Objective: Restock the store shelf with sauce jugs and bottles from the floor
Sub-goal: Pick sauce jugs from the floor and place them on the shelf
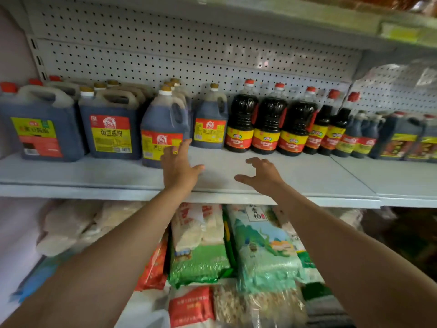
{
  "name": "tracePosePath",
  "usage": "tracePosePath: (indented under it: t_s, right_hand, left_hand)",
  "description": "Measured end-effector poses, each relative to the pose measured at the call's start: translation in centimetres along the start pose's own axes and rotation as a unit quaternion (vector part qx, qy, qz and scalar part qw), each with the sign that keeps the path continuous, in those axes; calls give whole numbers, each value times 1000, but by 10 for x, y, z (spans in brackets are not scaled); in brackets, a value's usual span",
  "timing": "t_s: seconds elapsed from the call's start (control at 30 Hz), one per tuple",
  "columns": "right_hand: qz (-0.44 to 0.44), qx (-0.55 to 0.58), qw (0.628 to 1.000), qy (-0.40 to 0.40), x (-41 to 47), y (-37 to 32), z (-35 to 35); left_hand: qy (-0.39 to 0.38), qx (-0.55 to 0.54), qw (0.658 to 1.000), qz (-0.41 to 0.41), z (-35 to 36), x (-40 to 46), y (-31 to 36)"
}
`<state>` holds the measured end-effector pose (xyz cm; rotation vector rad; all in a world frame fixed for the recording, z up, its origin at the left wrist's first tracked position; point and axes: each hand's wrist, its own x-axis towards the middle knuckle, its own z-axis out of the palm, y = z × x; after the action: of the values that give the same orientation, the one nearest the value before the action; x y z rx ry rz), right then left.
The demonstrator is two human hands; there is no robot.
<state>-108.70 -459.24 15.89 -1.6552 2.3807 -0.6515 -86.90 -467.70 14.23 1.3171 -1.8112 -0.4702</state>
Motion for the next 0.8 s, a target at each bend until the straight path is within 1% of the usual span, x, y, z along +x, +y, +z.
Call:
tracePosePath:
  t_s: [0.07, 0.2, 0.27, 0.37, 0.47, 0.57, 0.67, 0.8]
  right_hand:
    - [4, -8, 1000, 2, -23, 35, -9]
    - [24, -24, 999, -24, -66, 107, -15]
    - [34, -40, 998, -35, -87, 145, -10]
    - [59, -49, 994, -74, -117, 203, 6]
    - [90, -54, 988, -111, -148, 253, 32]
    - [133, -36, 980, -146, -175, 290, 64]
    - [169, -26, 973, -157, -200, 323, 103]
    - [221, -4, 956, -192, -239, 363, 167]
  left_hand:
    - [-31, -1, 999, -7, 23, -31, 13]
    - [-112, 5, 993, -46, 69, -87, 34]
    - [-150, 25, 986, -65, 99, -115, 37]
    - [-202, 45, 973, -100, 139, -160, 39]
    - [-254, 63, 957, -126, 173, -206, 34]
    - [-296, 87, 942, -133, 207, -242, 22]
    - [-335, 109, 927, -131, 244, -271, -1]
    - [-389, 96, 907, -133, 292, -316, -47]
